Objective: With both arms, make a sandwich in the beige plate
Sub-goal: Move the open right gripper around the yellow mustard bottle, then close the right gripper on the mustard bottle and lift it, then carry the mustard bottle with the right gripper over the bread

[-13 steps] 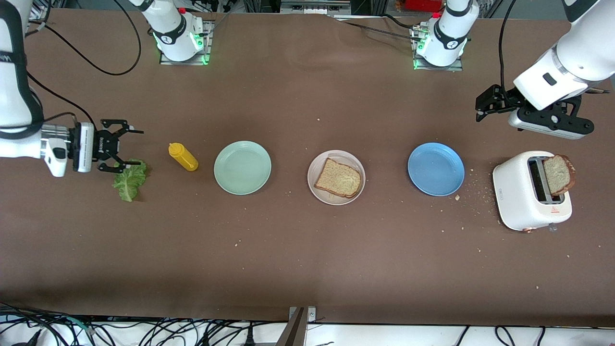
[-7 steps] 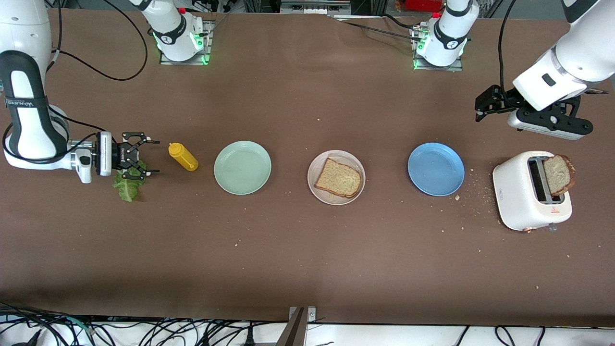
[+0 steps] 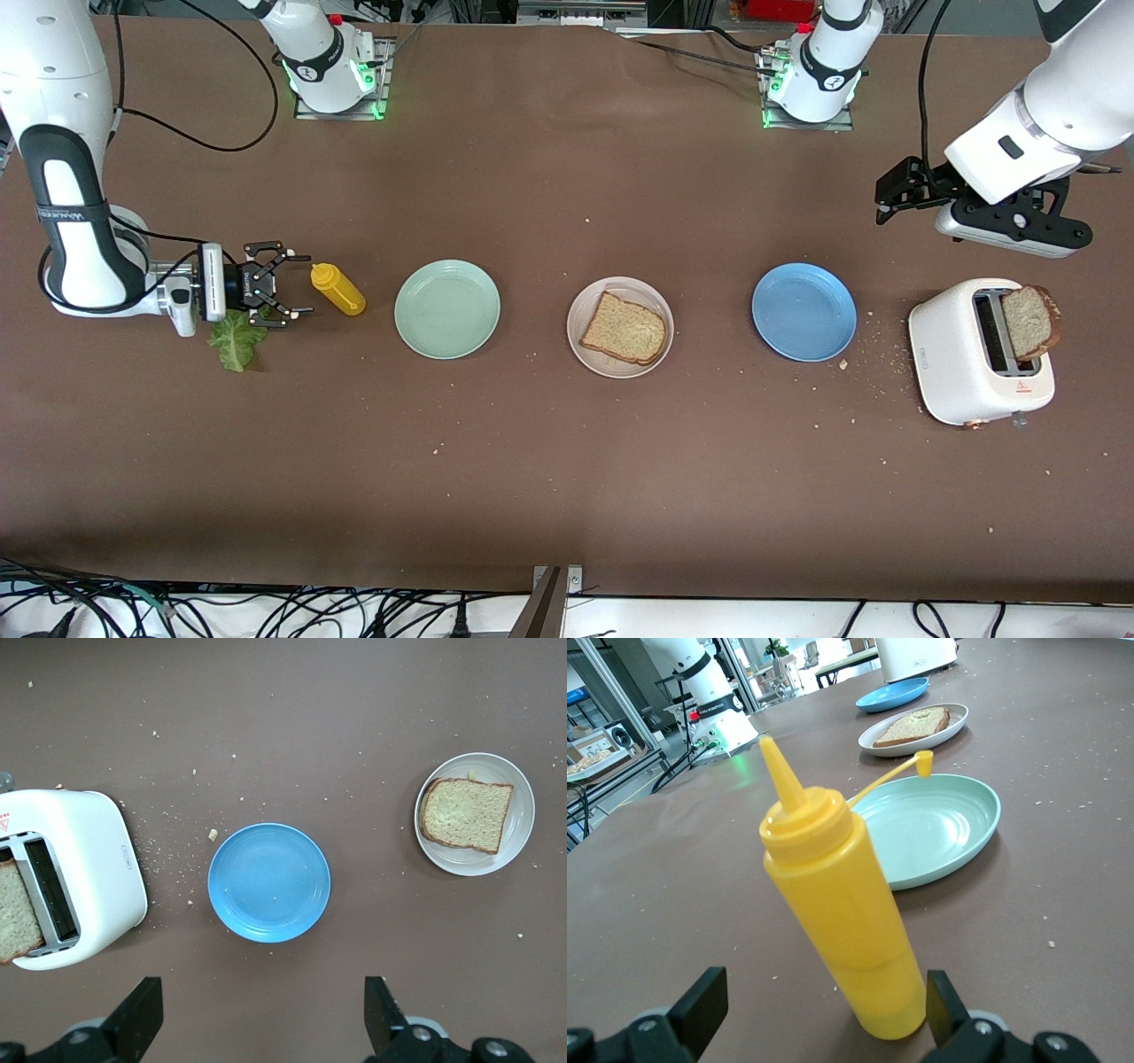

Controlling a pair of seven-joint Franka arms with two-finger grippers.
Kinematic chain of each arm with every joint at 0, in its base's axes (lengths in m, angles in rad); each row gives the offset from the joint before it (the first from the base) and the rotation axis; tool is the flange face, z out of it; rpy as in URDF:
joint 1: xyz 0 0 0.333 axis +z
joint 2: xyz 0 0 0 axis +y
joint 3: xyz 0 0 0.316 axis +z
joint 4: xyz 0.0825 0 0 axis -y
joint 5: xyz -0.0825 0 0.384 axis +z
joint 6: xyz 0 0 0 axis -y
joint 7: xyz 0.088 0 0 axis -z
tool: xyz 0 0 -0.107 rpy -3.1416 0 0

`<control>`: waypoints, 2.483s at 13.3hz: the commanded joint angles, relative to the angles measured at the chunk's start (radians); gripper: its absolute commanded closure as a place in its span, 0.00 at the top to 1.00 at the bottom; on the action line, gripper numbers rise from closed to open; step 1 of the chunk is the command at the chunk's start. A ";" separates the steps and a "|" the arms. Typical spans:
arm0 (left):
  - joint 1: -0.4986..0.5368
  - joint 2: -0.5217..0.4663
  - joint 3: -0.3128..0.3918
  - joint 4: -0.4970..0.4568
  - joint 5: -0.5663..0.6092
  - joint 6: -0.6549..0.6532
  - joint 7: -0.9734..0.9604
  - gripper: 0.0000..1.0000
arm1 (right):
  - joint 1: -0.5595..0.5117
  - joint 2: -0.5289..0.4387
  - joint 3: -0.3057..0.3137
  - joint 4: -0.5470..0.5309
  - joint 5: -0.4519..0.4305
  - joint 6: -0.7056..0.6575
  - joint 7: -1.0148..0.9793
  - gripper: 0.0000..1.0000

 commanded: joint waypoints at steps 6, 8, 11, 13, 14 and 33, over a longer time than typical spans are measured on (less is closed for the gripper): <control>-0.012 0.006 0.015 0.020 -0.015 -0.018 0.003 1.00 | -0.005 0.047 0.040 0.000 0.089 -0.017 -0.047 0.99; -0.014 0.007 0.015 0.020 -0.015 -0.018 0.002 1.00 | -0.003 0.058 0.050 0.000 0.102 -0.020 -0.054 0.99; -0.015 0.007 0.015 0.020 -0.015 -0.018 0.002 1.00 | -0.003 0.067 0.055 0.002 0.114 -0.018 -0.074 0.36; -0.014 0.007 0.015 0.020 -0.015 -0.018 0.002 1.00 | -0.003 0.061 0.055 0.012 0.114 -0.012 -0.070 0.00; -0.014 0.007 0.015 0.020 -0.015 -0.018 0.002 1.00 | 0.002 0.055 0.055 0.029 0.112 -0.011 -0.056 0.00; -0.012 0.007 0.015 0.020 -0.015 -0.018 0.003 1.00 | 0.504 -0.049 0.050 0.595 -0.540 0.258 1.232 0.00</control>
